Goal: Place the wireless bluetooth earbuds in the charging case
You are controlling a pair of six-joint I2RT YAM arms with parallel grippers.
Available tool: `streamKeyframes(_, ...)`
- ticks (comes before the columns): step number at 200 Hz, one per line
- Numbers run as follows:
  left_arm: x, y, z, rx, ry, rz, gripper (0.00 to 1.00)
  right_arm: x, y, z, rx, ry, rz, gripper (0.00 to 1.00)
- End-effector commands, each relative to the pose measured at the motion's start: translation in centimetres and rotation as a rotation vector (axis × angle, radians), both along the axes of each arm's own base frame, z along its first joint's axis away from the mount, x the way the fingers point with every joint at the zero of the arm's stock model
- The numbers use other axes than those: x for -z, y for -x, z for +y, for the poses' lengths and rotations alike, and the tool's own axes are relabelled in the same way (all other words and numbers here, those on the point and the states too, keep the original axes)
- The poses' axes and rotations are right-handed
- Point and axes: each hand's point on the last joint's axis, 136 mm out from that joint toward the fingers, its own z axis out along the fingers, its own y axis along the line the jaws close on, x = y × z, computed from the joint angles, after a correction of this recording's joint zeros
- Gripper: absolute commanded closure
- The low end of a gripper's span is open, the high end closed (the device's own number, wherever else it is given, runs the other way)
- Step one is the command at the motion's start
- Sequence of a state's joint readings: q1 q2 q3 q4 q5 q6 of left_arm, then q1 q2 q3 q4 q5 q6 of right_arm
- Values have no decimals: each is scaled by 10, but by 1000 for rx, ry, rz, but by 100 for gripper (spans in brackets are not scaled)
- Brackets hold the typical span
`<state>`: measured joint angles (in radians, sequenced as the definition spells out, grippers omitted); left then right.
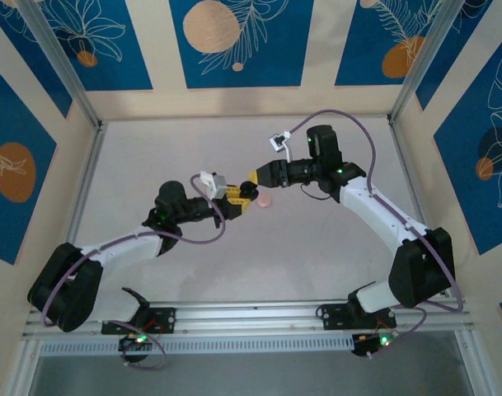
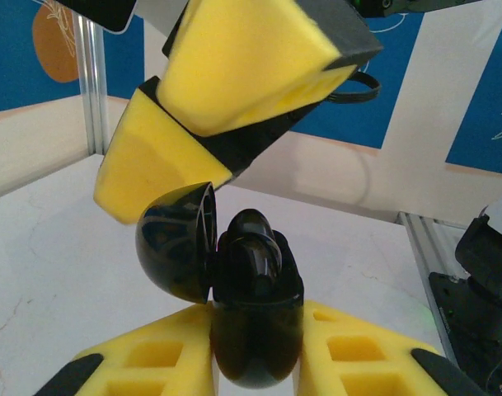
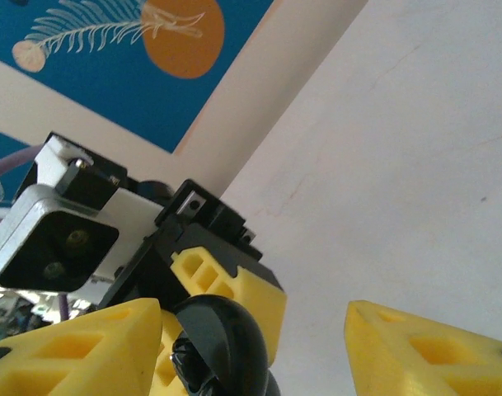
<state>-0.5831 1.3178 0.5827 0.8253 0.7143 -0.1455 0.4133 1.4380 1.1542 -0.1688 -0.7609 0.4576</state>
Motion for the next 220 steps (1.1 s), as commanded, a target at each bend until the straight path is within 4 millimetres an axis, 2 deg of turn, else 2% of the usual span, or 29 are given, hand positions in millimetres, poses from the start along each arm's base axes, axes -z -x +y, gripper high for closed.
streamKeyframes(1,-20,3,-4,27,41,-48,75,-19,20,7,-114,-62,20,41)
streamKeyframes(32,-15,-5,-2,-23,9,-27,75,-34,38,6,-190,-125,7,46)
streamKeyframes(56,-11,-11,2,-72,-21,-6,75,-33,43,-1,-166,-122,-6,50)
streamKeyframes(80,-6,-15,5,-100,-38,20,75,-26,39,-11,-117,-111,8,52)
streamKeyframes(100,2,-26,6,-156,-67,91,75,-8,20,-21,0,-47,54,52)
streamKeyframes(130,33,-50,10,-271,-165,324,75,25,-14,-45,195,48,169,53)
streamKeyframes(150,58,-63,14,-339,-218,503,76,42,-26,-58,286,87,234,53)
streamKeyframes(179,90,-77,13,-378,-217,758,76,63,-31,-69,341,137,306,53)
streamKeyframes(220,136,-90,3,-398,-288,1038,77,77,-30,-71,342,163,334,53)
